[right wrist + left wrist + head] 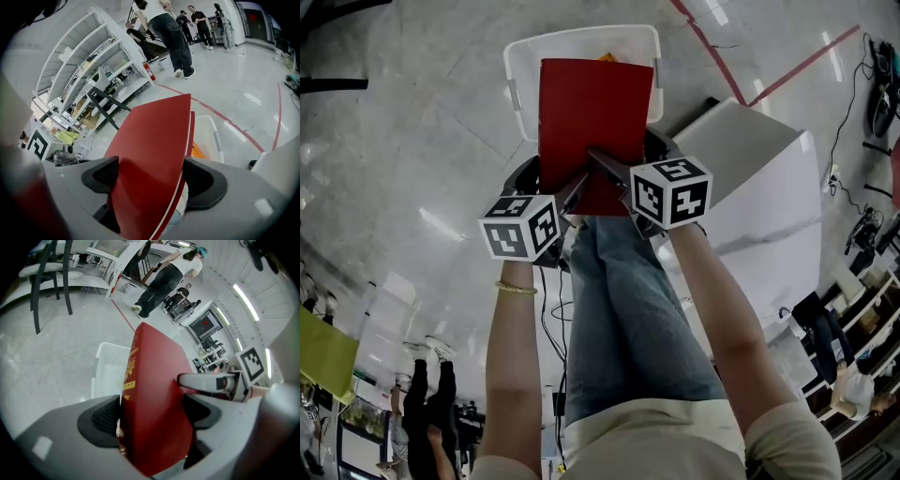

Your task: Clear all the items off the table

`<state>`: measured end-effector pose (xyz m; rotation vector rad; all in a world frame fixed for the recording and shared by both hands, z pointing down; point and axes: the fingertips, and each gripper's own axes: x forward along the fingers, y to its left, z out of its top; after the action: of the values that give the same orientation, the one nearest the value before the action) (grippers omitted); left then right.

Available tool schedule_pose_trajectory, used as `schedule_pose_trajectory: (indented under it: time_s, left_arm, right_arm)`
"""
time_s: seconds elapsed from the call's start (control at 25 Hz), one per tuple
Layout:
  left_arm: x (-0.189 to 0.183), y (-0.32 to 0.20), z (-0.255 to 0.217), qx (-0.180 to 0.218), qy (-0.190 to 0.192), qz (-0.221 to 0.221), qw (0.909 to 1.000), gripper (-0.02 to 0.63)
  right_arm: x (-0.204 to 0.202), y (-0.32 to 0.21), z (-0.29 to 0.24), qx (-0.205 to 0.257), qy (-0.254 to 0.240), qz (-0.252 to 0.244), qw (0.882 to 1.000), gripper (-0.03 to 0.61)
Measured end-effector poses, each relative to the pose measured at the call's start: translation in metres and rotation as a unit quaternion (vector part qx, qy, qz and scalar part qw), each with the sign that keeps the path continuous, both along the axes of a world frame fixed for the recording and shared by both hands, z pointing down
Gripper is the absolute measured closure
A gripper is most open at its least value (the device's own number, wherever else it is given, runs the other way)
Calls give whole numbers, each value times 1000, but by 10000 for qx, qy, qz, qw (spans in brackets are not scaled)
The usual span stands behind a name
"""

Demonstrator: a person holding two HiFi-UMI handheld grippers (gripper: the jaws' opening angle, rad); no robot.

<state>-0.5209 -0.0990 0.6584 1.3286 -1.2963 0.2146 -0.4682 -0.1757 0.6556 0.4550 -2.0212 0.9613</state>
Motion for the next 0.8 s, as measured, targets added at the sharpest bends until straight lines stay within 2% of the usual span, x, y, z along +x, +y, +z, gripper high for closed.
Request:
schedule_pose_trajectory:
  time_s: [0.36,0.6,0.8]
  left_arm:
    - [-13,-20,24,-44,123,-270,9996,193]
    - [-16,-27,39,-182,-16,-214,9996,215]
    - [-23,-30,50,-279,-41,-355,9990,215]
  right_arm:
    - [-12,-23,33,-279,60,170,9994,144]
    - [-20,-35,53,-276,260,-14,9993,172]
    - [-28,-39,67,-393,360,-126,9985,172]
